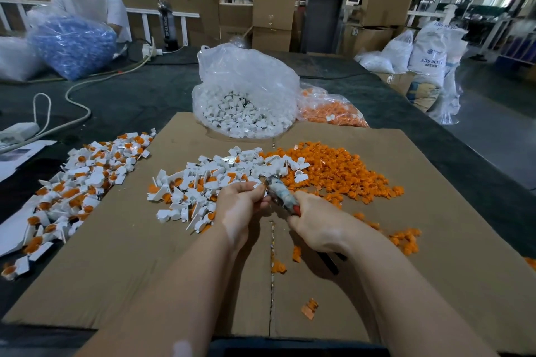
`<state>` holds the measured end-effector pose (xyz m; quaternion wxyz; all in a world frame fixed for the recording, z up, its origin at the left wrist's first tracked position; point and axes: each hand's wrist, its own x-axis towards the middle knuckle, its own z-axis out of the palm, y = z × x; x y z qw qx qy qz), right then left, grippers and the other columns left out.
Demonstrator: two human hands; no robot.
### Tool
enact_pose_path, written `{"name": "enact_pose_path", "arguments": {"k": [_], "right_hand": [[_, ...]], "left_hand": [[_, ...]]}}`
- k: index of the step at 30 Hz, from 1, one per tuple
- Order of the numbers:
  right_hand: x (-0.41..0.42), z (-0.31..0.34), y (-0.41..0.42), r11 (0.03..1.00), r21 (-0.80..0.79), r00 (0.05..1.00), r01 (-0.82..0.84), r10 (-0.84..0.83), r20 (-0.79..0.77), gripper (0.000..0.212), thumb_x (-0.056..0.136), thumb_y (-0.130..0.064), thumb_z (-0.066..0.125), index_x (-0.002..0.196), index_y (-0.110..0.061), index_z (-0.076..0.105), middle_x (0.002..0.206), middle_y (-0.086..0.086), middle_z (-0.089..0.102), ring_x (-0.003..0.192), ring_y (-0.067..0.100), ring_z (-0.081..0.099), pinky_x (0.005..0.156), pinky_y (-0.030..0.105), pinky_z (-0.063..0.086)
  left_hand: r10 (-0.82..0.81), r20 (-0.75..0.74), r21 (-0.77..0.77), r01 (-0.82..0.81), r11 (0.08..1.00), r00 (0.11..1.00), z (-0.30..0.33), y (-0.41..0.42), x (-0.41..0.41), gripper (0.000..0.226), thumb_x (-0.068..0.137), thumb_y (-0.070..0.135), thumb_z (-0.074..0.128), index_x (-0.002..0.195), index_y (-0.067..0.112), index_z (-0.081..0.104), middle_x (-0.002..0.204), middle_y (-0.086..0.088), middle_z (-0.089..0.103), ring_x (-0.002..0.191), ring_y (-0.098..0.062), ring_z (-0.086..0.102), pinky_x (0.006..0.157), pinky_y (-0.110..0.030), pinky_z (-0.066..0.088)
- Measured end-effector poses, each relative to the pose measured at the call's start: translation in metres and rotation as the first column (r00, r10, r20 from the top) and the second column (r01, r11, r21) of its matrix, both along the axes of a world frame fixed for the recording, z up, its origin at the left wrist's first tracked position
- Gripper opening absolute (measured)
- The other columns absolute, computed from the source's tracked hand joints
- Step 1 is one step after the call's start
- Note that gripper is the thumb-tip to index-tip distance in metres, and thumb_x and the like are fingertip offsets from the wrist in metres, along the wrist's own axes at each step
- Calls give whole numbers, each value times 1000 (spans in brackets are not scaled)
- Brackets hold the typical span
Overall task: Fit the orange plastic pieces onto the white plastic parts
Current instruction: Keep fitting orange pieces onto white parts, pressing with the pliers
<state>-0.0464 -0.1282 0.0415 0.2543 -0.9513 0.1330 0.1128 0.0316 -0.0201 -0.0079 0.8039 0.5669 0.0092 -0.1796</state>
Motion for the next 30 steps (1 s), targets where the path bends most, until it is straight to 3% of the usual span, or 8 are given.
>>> {"name": "enact_pose_path", "arguments": {"k": [4, 9, 16, 20, 23, 26, 30], "right_hand": [[-1, -3, 1, 1000, 17, 1000, 21, -21, 21, 20, 94, -25, 48, 113, -21, 44, 101, 2, 53, 89, 20, 54, 73, 30, 44], [-5, -9, 3, 999, 14, 995, 42, -43, 91, 25, 92, -34, 54, 112, -23, 44, 101, -1, 55, 90, 18, 54, 82, 35, 47], [-16, -12, -8, 983, 137, 965, 119, -147, 218, 39, 80, -56, 59, 92, -19, 52, 90, -5, 49, 80, 14, 50, 60, 26, 36], [-15, -11, -9, 983, 160, 968, 90, -124, 219, 41, 79, -56, 60, 95, -19, 53, 94, -4, 52, 85, 15, 52, 66, 27, 42], [-16, -1, -13, 971, 227, 986, 74, -105, 127, 38, 80, -55, 60, 93, -19, 55, 91, 2, 62, 80, 18, 58, 68, 32, 46], [-18, 5, -19, 984, 153, 989, 93, -110, 104, 37, 80, -55, 60, 92, -21, 55, 84, -5, 56, 74, 10, 55, 59, 25, 39], [-11, -8, -28, 946, -188, 946, 262, -213, 245, 49, 80, -59, 58, 107, -18, 52, 102, 0, 54, 98, 20, 51, 80, 33, 44]], "left_hand": [[-10, -6, -7, 10, 1000, 1000, -1, 0, 0, 9, 90, -3, 52, 83, 1, 54, 50, -3, 60, 43, -8, 54, 51, -23, 52], [8, -11, -1, -8, 1000, 1000, 0, 0, -1, 7, 91, -3, 52, 84, 0, 55, 57, -6, 58, 44, -7, 54, 52, -22, 53], [13, 32, 2, -13, 1000, 999, 2, 1, -5, 9, 91, -2, 50, 83, 1, 54, 71, -11, 57, 49, -9, 57, 51, -18, 52], [20, 41, -1, -20, 1000, 999, 1, 1, -6, 7, 92, -2, 49, 87, 1, 52, 77, -17, 53, 59, -17, 55, 65, -30, 54], [34, 54, -11, -33, 999, 998, 0, 4, -6, 4, 92, 0, 50, 90, 0, 53, 70, -13, 53, 57, -15, 54, 62, -28, 52], [46, 76, -28, -44, 999, 996, 0, 5, -6, 3, 91, 0, 52, 94, -2, 52, 67, -12, 53, 53, -14, 53, 55, -27, 51], [48, 177, 44, -56, 997, 983, -4, 1, -8, 11, 91, -2, 51, 100, -3, 57, 68, -12, 53, 47, -9, 54, 57, -28, 50]]}}
